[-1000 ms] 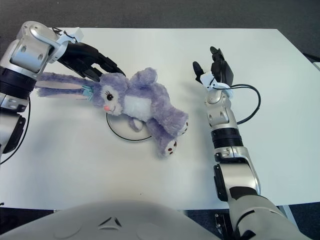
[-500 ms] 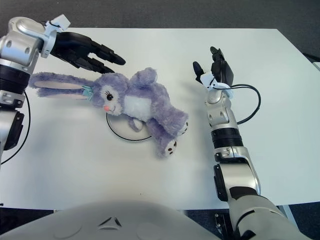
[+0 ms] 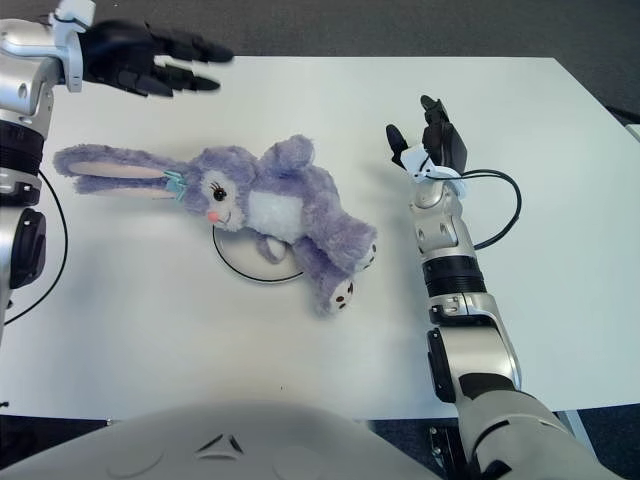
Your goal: Put the doll into the plate.
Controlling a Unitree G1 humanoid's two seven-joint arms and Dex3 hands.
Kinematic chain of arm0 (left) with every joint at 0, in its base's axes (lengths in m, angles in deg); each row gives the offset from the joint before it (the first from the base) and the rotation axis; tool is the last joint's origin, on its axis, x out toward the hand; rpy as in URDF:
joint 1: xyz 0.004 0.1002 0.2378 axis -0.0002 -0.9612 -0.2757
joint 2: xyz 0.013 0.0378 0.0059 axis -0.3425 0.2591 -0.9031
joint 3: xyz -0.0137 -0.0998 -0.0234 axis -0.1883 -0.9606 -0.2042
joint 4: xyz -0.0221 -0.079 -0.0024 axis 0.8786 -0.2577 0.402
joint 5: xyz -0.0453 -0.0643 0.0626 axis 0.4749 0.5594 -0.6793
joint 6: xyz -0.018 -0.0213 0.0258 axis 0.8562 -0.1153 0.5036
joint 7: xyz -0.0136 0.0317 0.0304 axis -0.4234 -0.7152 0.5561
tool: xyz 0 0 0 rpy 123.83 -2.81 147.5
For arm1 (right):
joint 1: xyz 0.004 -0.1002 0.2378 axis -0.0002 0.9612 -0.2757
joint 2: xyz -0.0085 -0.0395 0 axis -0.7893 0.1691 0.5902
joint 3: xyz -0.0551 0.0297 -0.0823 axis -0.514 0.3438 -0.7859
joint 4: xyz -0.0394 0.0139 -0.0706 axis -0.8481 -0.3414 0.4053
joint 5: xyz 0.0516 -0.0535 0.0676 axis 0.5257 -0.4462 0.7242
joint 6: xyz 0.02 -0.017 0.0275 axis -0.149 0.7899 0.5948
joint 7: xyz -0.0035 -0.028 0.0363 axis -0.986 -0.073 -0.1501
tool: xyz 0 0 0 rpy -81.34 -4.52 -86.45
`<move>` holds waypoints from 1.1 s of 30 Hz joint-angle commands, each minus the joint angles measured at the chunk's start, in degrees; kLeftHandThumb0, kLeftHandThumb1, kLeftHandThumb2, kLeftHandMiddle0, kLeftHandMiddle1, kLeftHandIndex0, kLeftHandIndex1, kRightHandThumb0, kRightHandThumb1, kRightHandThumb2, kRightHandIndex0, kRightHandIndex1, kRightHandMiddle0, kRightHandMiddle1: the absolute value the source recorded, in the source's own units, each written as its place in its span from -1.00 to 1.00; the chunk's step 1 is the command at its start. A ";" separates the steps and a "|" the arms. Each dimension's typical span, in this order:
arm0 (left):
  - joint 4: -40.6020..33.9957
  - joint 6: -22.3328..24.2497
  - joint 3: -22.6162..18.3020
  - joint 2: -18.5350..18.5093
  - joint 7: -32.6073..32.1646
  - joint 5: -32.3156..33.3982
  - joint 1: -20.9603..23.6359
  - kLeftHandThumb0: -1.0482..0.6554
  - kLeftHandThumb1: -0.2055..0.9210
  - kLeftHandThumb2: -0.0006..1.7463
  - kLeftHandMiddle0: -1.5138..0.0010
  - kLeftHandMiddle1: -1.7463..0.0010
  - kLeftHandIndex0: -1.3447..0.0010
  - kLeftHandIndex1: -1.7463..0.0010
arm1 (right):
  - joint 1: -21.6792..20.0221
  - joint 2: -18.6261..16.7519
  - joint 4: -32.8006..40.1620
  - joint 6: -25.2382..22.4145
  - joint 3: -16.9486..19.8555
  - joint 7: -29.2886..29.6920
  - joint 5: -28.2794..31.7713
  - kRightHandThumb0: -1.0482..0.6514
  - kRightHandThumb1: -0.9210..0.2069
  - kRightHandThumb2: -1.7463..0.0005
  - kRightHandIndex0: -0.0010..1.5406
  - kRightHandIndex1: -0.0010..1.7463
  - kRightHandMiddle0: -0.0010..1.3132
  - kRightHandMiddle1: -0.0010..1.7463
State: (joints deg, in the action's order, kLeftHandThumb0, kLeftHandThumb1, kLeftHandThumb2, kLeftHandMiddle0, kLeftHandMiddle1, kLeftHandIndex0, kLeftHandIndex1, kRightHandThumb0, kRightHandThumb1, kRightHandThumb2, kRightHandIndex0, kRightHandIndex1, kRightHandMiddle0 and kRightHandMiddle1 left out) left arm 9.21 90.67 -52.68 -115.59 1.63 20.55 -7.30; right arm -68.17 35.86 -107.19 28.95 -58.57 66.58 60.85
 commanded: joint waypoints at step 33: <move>11.96 -38.11 -12.04 11.79 -27.45 2.25 -16.00 0.22 1.00 -0.74 0.19 -0.36 0.47 -0.71 | 1.36 -2.75 -6.27 18.31 6.27 1.42 11.11 -0.62 -1.00 0.29 -0.32 -0.97 -0.63 -0.31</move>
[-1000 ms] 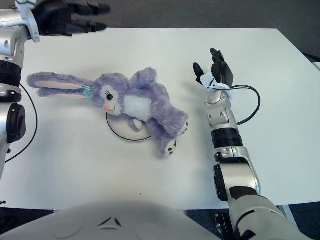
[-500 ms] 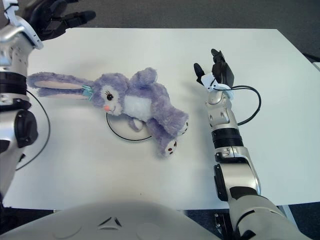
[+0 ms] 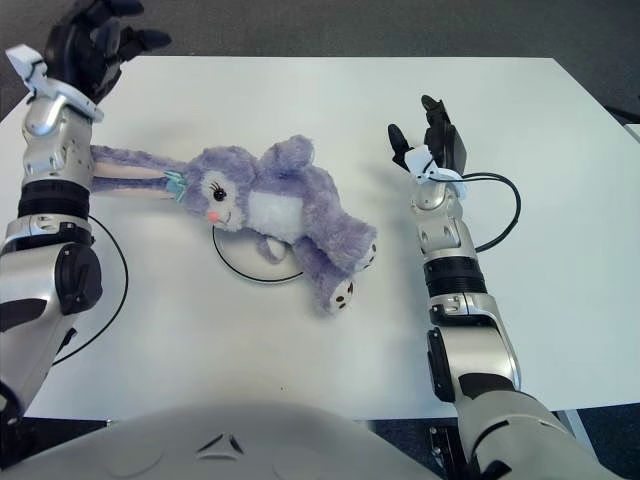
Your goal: Put the doll into the plate.
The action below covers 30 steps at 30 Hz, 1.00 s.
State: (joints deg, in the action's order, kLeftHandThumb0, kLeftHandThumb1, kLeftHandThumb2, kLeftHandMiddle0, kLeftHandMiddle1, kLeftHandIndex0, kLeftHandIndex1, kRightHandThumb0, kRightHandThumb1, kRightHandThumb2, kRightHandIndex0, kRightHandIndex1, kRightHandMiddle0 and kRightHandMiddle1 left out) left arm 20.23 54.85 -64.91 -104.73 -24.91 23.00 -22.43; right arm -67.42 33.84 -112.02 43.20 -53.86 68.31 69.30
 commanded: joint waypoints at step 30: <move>8.48 -17.88 -0.02 10.35 -9.84 -0.77 -9.61 0.22 1.00 -0.75 0.19 -0.43 0.45 -0.64 | 3.02 -1.92 -15.23 30.95 7.06 -3.09 11.08 -0.17 -1.00 0.47 -0.12 0.27 -0.61 0.90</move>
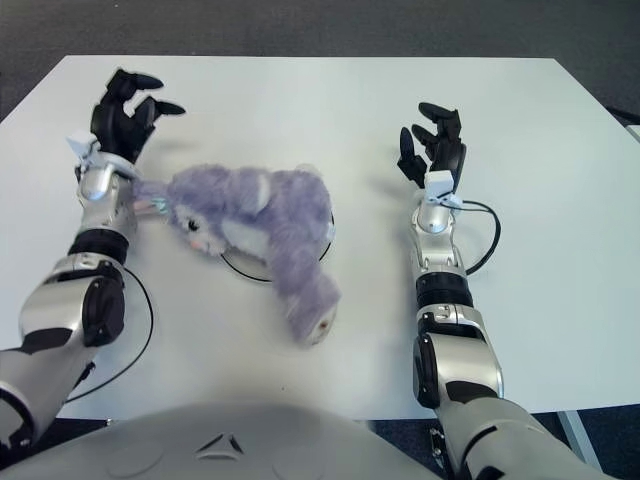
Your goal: Put the doll into the plate.
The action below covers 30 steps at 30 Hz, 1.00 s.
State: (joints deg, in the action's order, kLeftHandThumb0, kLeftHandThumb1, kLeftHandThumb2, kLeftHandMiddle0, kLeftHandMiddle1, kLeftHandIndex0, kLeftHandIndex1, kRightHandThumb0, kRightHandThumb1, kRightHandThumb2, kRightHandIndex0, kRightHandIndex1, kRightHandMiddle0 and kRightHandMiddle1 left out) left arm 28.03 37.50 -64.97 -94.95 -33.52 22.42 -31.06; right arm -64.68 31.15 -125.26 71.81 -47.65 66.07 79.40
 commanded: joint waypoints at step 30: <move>-17.31 6.01 -0.34 3.75 -7.82 1.97 -9.21 0.22 1.00 -0.74 0.20 -0.48 0.46 -0.62 | 1.87 -0.83 -3.81 4.77 1.49 -5.02 3.32 -0.18 -1.00 0.53 0.05 0.34 -0.52 0.86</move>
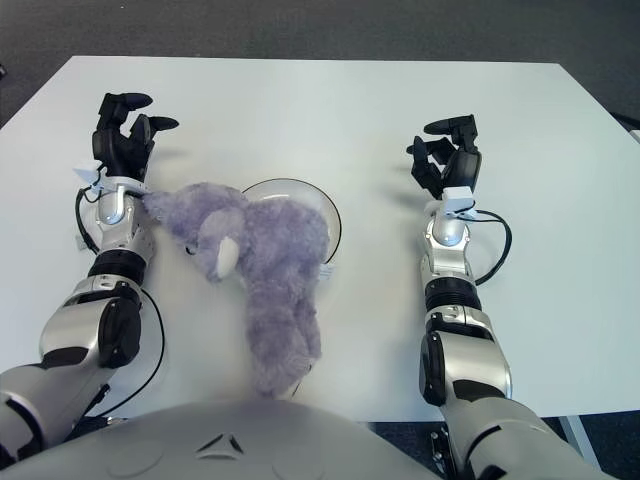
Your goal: Put the doll into the plate.
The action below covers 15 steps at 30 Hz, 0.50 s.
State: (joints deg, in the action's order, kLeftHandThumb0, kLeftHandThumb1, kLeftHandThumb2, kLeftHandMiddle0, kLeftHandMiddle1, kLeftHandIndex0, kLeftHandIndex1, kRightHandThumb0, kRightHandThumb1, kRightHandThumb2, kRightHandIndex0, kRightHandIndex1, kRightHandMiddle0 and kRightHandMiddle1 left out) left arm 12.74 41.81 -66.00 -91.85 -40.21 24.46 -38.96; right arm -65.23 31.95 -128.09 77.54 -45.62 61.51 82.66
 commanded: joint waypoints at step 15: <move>-5.80 3.71 2.11 0.94 -3.00 -1.71 -2.01 0.22 1.00 -0.73 0.20 -0.48 0.48 -0.64 | 3.12 -1.82 1.84 -6.42 -2.96 -0.78 -2.19 -0.18 -1.00 0.54 0.05 0.33 -0.50 0.84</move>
State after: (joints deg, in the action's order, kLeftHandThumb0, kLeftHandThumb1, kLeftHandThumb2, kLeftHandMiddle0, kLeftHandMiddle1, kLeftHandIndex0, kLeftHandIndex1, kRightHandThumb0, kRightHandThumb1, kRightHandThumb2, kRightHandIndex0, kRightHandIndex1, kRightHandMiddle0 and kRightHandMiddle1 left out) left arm 7.61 44.95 -64.40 -91.10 -42.33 23.12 -40.46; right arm -64.63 31.46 -125.97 72.22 -47.84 60.56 81.01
